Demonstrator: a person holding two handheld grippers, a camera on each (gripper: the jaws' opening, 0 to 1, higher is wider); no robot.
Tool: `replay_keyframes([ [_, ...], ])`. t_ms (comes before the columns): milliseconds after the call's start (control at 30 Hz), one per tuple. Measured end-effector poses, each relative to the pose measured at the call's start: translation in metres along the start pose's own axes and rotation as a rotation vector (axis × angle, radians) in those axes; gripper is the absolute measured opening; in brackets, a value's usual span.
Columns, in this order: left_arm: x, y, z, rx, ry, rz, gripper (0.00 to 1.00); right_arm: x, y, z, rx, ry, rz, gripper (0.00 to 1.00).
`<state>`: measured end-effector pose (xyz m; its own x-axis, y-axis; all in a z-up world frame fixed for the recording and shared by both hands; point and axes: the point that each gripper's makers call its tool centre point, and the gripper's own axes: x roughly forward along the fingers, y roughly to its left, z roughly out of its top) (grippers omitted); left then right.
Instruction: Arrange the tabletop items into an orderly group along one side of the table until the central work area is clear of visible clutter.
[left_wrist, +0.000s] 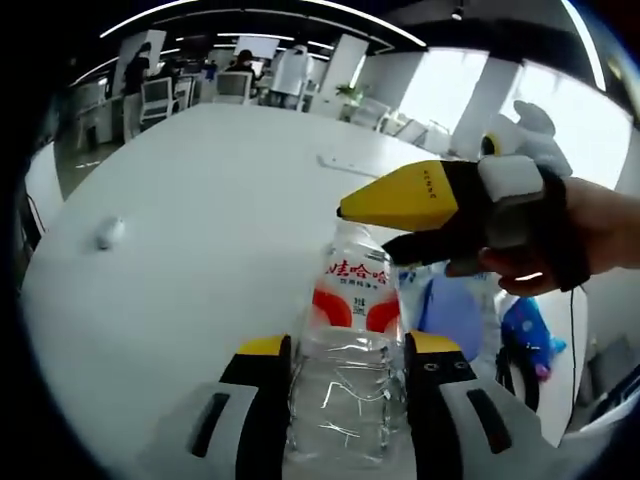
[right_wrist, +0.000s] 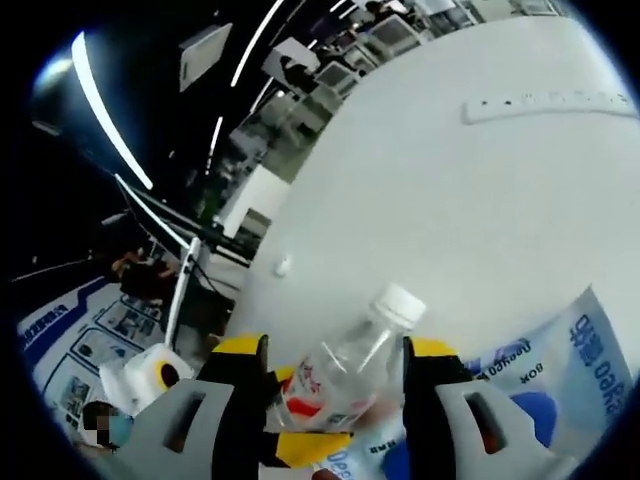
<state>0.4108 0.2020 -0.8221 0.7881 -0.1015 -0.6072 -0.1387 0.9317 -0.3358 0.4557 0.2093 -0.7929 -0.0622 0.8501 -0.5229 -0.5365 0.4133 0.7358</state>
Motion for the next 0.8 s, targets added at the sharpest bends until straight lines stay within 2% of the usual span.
replay_keyframes([
  [300, -0.001, -0.001, 0.000, 0.007, -0.009, -0.007, 0.41, 0.011, -0.006, -0.002, 0.028, 0.001, -0.015, 0.50],
  [400, 0.000, 0.000, 0.000, 0.012, -0.012, -0.003, 0.41, 0.013, -0.006, 0.001, 0.088, -0.028, -0.017, 0.50],
  [533, -0.001, -0.001, -0.001, 0.005, -0.020, -0.005, 0.41, 0.015, -0.009, 0.003, 0.110, -0.050, -0.021, 0.44],
  [600, -0.001, -0.003, -0.003, 0.055, -0.011, -0.009, 0.41, 0.016, -0.011, 0.003, 0.124, -0.060, -0.028, 0.40],
  [800, -0.003, -0.004, -0.003, 0.030, -0.028, -0.011, 0.41, 0.020, -0.012, 0.004, 0.130, -0.076, -0.037, 0.35],
])
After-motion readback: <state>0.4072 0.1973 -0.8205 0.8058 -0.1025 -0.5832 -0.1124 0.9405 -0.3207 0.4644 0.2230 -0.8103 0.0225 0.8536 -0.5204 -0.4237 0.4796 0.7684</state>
